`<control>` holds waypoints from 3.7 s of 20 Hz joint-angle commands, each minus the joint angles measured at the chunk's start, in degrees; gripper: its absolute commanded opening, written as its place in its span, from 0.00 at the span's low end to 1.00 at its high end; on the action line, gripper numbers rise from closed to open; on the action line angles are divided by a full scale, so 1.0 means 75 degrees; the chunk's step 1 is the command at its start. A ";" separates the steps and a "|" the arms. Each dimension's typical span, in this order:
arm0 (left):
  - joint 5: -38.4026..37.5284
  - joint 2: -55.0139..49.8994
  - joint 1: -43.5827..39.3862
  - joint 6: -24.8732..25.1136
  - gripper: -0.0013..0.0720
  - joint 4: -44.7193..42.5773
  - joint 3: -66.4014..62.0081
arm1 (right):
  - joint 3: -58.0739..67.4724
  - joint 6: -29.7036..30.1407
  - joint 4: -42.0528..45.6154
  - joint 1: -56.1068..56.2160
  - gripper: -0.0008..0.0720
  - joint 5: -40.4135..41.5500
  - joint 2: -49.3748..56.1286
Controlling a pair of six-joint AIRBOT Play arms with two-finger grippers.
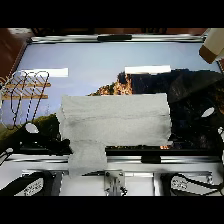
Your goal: Fold the shirts.
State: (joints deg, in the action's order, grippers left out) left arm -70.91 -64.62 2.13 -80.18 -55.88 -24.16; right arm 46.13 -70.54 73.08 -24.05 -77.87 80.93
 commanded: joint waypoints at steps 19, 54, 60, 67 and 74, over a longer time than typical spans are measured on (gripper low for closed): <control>-0.0245 -0.3669 0.0877 0.1189 0.06 -0.0052 -0.7157 | 0.4208 -0.1087 0.1390 0.2235 0.12 0.2500 0.1623; 0.2052 -0.3940 -0.3270 -0.0641 0.06 0.1577 -0.7842 | 0.5123 -0.0557 -0.2151 0.1684 0.12 -0.0286 0.0274; 0.4164 -0.4978 -0.5018 -0.0962 0.06 0.3503 -0.7868 | 0.5123 -0.1192 -0.2072 0.2192 0.13 -0.1102 -0.1763; 0.4316 -0.5686 -0.5770 -0.0306 0.06 0.5109 -0.7868 | 0.5123 -0.1763 -0.2142 0.2261 0.13 -0.1107 -0.2929; 0.3002 -0.4293 -0.4252 0.0052 0.05 0.3206 -0.7866 | 0.5117 -0.1798 -0.2133 0.3197 0.13 -0.0312 -0.2457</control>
State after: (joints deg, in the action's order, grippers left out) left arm -42.19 -101.51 -34.41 -80.77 -23.90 -83.15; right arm 84.51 -83.72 57.10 -4.05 -83.68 60.75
